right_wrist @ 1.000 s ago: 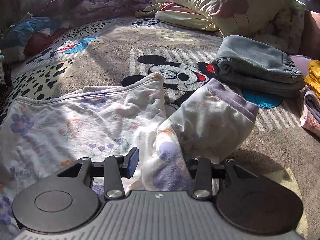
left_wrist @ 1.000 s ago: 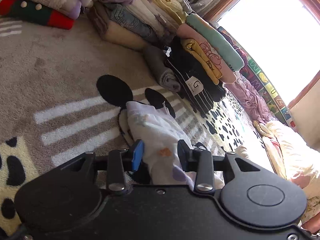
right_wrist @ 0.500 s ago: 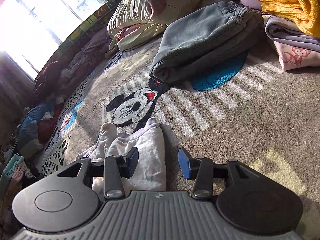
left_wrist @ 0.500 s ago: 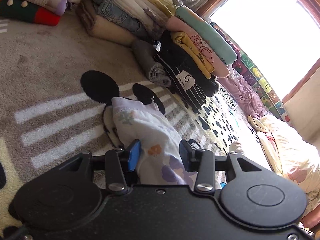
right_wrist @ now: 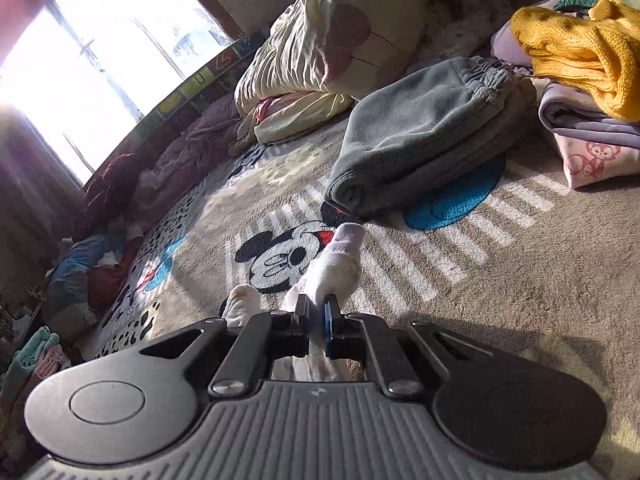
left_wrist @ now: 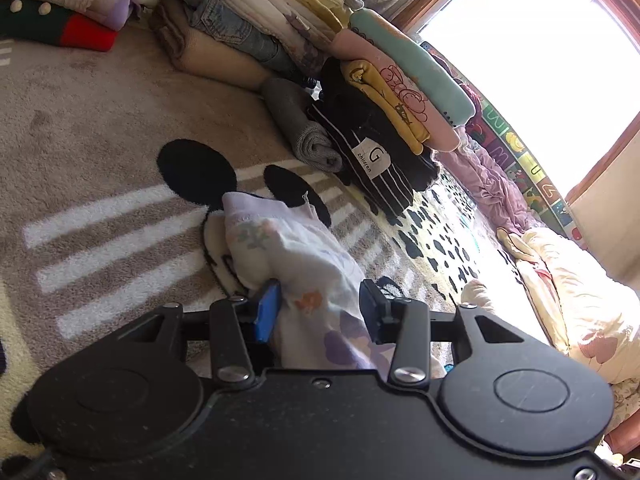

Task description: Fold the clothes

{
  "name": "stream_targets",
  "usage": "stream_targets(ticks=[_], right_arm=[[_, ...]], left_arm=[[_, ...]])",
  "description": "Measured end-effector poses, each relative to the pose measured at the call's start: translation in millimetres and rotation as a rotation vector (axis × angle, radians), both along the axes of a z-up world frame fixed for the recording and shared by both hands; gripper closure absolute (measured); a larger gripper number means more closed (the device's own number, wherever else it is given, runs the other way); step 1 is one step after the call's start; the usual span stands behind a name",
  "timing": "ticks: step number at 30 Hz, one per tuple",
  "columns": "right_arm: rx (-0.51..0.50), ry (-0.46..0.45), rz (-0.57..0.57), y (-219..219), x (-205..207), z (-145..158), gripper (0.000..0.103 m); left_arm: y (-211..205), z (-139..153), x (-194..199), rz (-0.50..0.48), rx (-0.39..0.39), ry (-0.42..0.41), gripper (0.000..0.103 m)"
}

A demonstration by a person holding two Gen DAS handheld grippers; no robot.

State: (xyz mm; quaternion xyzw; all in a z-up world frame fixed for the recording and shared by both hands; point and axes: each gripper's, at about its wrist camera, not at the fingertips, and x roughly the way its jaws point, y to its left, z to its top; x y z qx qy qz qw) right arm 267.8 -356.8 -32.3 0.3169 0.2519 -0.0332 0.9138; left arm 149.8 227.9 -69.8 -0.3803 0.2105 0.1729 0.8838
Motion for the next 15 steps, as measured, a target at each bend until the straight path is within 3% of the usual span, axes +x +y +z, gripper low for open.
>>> stream_targets(ticks=[10, 13, 15], right_arm=[[-0.138, 0.104, -0.066, -13, -47, 4, 0.086], [-0.179, 0.135, -0.086, -17, -61, 6, 0.073], [-0.206, 0.156, -0.099, -20, -70, 7, 0.072]], left_arm=[[4, 6, -10, 0.053, 0.000, -0.008, 0.059], [9, 8, -15, 0.077, -0.001, -0.012, 0.055], [12, 6, -14, 0.082, -0.008, 0.000, 0.055]])
